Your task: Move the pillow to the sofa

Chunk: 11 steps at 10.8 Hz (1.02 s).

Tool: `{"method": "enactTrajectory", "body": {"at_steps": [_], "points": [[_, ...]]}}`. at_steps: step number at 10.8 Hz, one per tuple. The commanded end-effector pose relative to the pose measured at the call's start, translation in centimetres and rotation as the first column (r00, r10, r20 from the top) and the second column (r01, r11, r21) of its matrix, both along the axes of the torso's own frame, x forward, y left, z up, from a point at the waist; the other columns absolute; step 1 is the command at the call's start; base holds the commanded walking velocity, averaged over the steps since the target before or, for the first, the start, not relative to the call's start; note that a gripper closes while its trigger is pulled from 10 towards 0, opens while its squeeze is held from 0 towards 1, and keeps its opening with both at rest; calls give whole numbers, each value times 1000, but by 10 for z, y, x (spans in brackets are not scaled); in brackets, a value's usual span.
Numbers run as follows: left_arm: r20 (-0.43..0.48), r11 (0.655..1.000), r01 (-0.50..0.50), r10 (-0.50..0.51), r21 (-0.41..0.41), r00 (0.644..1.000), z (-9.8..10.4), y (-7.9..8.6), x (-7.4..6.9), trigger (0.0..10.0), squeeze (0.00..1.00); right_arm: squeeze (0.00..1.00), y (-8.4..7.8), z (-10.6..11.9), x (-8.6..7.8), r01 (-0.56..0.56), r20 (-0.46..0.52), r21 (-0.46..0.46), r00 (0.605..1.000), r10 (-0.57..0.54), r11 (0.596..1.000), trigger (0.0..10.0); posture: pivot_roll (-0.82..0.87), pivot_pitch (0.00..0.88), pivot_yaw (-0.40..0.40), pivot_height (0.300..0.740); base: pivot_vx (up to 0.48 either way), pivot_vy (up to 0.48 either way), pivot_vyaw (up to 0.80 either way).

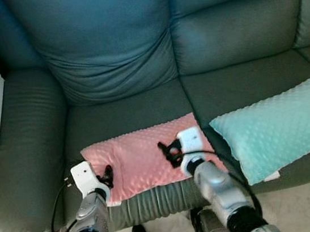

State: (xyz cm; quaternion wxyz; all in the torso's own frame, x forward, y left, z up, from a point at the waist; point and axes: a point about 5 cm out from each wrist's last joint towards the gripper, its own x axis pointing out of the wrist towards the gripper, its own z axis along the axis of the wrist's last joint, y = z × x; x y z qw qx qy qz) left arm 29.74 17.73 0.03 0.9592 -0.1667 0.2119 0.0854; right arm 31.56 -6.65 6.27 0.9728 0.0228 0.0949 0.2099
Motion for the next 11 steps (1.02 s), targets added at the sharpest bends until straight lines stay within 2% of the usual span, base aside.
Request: {"method": "enactTrajectory", "body": {"at_steps": [1, 4, 5, 7, 9, 11], "points": [[-25, 1000, 6, -7, -5, 1000, -5, -1, -5, 10000, 1000, 1000, 2, -5, -5, 0, -29, 18, 1000, 1, 1000, 10000, -275, 344, 77, 740, 0, 0, 0], [-3, 1000, 9, -9, -2, 1000, 4, -13, 6, 10000, 1000, 1000, 6, -2, -7, -1, -37, 29, 999, 2, 1000, 10000, -273, 347, 75, 740, 0, 0, 0], [60, 997, 33, -38, 76, 997, 16, -11, 15, 10000, 1000, 1000, 5, 1, -8, 0, -30, 30, 1000, 1, 1000, 10000, -272, 345, 74, 740, 0, 0, 0], [104, 985, 15, -33, 171, 994, 25, 5, 19, 10000, 1000, 1000, 3, 2, -4, 6, -27, 24, 1000, -5, 1000, 10000, -254, 318, 81, 740, 0, 0, 0], [134, 969, -24, -10, 246, 991, 29, 26, 16, 10000, 1000, 1000, -2, 7, 1, 15, -21, 25, 1000, -14, 1000, 10000, -241, 276, 90, 740, 0, 0, 0], [186, 964, -68, 20, 257, 982, 35, 45, 12, 10000, 1000, 1000, -6, 11, 5, 16, -12, 28, 1000, -16, 999, 10000, -232, 222, 93, 740, 0, 0, 0]]}}
